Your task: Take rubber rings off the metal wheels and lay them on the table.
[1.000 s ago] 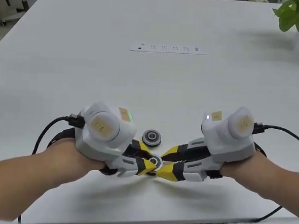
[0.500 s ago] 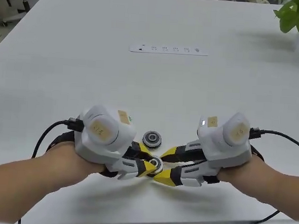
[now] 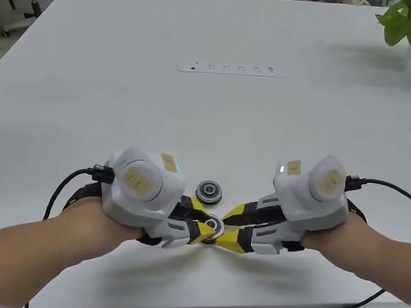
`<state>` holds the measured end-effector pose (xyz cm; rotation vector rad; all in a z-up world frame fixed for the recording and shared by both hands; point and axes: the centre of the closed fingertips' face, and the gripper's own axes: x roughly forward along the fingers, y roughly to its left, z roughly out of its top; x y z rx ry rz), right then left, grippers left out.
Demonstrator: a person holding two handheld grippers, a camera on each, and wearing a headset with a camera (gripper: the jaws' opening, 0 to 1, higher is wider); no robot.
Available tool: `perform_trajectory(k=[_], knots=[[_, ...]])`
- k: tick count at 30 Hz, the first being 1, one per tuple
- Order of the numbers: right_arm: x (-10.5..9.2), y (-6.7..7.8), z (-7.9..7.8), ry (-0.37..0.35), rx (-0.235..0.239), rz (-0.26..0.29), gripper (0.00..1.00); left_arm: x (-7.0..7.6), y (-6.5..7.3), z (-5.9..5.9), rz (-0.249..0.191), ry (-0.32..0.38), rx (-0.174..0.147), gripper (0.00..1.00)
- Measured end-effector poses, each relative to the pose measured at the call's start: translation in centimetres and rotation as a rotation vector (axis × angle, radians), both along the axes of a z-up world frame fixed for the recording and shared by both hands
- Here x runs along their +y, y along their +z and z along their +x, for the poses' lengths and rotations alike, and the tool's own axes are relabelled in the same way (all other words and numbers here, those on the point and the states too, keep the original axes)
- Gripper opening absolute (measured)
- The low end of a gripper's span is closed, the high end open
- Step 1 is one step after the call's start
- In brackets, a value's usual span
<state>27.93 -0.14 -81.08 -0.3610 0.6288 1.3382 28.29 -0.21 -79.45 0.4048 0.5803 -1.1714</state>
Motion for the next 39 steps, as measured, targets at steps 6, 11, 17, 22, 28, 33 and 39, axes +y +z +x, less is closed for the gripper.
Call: perform_trajectory(k=[6, 11, 17, 22, 28, 33, 39], knots=[[-0.07, 0.06, -0.05, -0.001, 0.003, -0.001, 0.13, 0.0, 0.01, 0.03, -0.001, 0.001, 0.0, 0.13], [-0.12, 0.09, -0.07, -0.001, 0.004, 0.002, 0.13, 0.0, 0.03, 0.06, -0.005, 0.003, 0.001, 0.13], [-0.28, 0.03, -0.03, 0.009, -0.014, -0.01, 0.09, 0.01, 0.03, 0.12, -0.011, 0.006, 0.003, 0.13], [-0.4, 0.03, 0.04, -0.006, 0.005, -0.005, 0.05, -0.03, 0.02, 0.12, -0.008, 0.006, 0.0, 0.13], [-0.54, 0.0, 0.31, -0.034, 0.032, 0.0, 0.01, -0.01, 0.02, 0.11, -0.006, 0.006, -0.004, 0.13], [-0.67, -0.06, 0.48, -0.062, 0.06, 0.01, 0.0, -0.02, 0.03, 0.08, -0.005, 0.007, -0.006, 0.13], [-1.02, 0.05, 0.83, -0.126, 0.12, 0.035, 0.0, -0.09, 0.03, 0.0, -0.001, 0.004, -0.011, 0.13]])
